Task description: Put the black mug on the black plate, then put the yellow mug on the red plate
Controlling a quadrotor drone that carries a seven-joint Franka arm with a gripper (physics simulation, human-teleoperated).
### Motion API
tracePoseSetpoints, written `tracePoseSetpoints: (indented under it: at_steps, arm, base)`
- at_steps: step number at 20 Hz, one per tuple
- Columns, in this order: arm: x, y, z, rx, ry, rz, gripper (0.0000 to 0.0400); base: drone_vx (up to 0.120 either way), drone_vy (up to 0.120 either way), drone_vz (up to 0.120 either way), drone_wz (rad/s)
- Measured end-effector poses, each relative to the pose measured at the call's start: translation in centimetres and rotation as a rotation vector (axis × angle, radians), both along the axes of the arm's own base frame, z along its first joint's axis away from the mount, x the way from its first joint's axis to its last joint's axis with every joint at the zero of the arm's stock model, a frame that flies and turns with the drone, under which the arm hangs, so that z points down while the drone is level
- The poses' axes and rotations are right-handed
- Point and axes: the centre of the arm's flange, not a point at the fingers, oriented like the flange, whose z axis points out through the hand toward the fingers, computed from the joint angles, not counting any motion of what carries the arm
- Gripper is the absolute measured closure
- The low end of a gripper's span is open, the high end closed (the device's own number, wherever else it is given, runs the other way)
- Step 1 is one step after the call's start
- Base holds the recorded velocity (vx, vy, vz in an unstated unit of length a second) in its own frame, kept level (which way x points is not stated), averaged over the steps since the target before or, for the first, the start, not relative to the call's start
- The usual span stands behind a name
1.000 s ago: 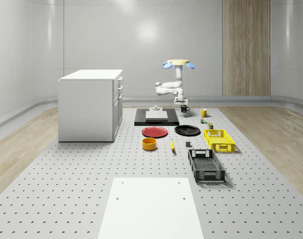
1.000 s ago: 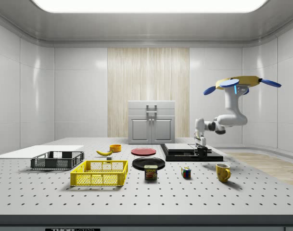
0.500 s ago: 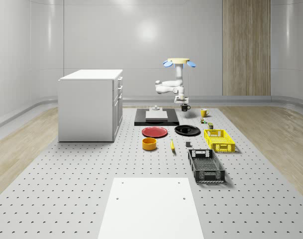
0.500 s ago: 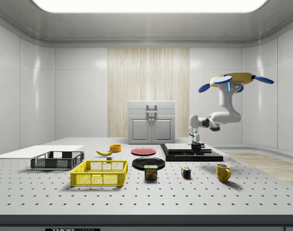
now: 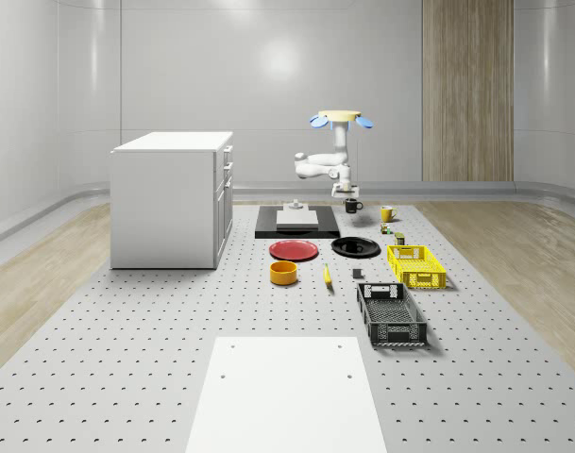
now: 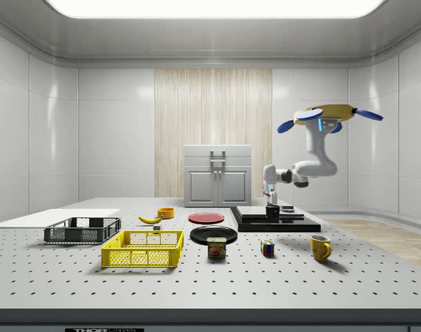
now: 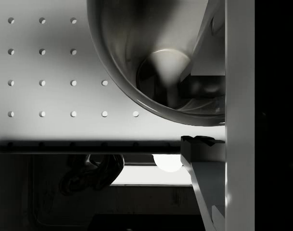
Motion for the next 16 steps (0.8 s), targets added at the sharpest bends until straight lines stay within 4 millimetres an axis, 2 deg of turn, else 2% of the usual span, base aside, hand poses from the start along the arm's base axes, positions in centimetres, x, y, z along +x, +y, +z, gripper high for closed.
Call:
tracePoseSetpoints:
  at_steps: [2,6,16]
  arm:
    - [0.00,0.00,0.00,0.000,0.000,0.000,0.0290]
    - [0.00,0.00,0.00,0.000,0.000,0.000,0.0290]
    - [0.00,0.00,-0.01,0.000,0.000,0.000,0.0290]
  base:
    - [0.120,0.000,0.000,0.000]
    - [0.120,-0.120,0.000,0.000]
    - [0.120,0.000,0.000,0.000]
